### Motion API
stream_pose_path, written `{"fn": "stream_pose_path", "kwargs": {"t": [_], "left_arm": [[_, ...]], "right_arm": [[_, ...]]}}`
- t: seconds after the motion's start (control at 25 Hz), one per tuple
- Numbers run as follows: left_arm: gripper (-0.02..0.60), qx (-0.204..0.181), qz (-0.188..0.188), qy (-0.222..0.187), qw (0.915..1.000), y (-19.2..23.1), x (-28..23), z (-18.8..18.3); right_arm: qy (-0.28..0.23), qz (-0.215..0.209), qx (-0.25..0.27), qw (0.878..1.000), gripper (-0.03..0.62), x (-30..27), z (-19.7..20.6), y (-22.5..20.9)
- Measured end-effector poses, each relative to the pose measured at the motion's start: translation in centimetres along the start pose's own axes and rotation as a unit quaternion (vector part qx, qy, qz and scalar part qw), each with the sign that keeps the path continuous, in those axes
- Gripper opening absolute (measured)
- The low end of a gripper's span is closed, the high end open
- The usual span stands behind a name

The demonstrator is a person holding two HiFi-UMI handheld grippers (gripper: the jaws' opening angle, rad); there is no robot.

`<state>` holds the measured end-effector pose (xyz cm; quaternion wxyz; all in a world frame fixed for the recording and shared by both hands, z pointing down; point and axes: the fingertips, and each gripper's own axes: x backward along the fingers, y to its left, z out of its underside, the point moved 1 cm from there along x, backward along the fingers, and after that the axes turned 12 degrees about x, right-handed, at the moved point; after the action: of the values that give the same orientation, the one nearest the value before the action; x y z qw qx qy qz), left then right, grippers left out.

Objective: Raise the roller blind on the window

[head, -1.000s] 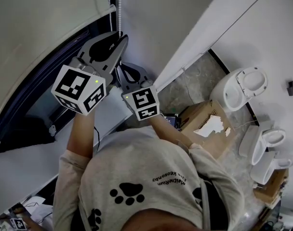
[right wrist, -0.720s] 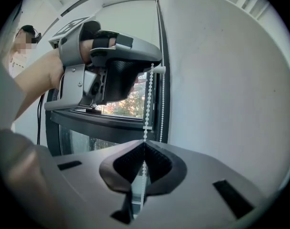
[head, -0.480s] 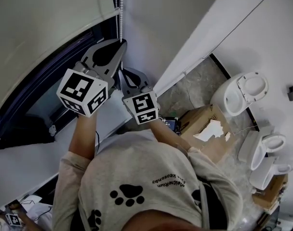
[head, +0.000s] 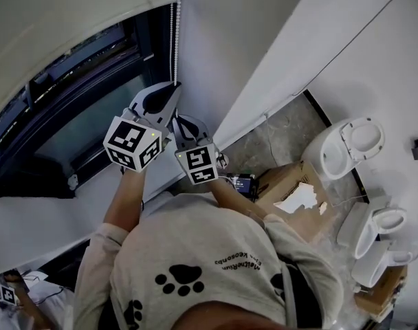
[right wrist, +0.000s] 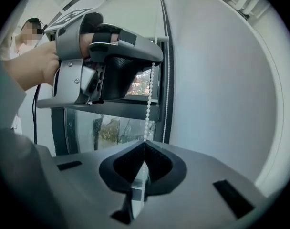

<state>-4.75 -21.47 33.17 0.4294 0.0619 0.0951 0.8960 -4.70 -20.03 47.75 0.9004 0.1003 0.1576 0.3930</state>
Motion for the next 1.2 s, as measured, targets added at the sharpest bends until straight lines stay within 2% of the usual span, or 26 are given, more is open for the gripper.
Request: {"fn": "stream_pose_path", "kwargs": {"t": [0.36,0.56,0.88,1.08,1.12,1.2], "left_arm": [[0.014,0.025,-0.030,0.029,0.9988,0.7,0.6,6.3],[0.014,0.035,-0.049,0.032,0.9977,1.1,1.1,9.1],[0.014,0.042,-0.059,0.042,0.9965,0.8,1.9,11.1],[0.014,0.038,-0.064,0.043,0.9963,0.7,2.0,11.1],[0.014,0.038,-0.064,0.042,0.9963,0.7,2.0,11.1],[0.014,0.035,-0.065,0.040,0.9964,0.8,2.0,11.1]], "right_arm": [[0.046,-0.034,-0.007,0.998,0.009,0.2,5.9,2.1],[0.066,-0.054,-0.002,0.996,0.009,0.3,8.7,3.1],[0.074,-0.074,-0.017,0.994,0.009,0.5,10.4,4.2],[0.084,-0.090,0.017,0.992,0.011,0.7,9.9,4.8],[0.082,-0.094,0.014,0.992,0.022,0.9,9.4,4.9],[0.070,-0.098,-0.003,0.993,0.105,1.3,7.9,4.5]]}}
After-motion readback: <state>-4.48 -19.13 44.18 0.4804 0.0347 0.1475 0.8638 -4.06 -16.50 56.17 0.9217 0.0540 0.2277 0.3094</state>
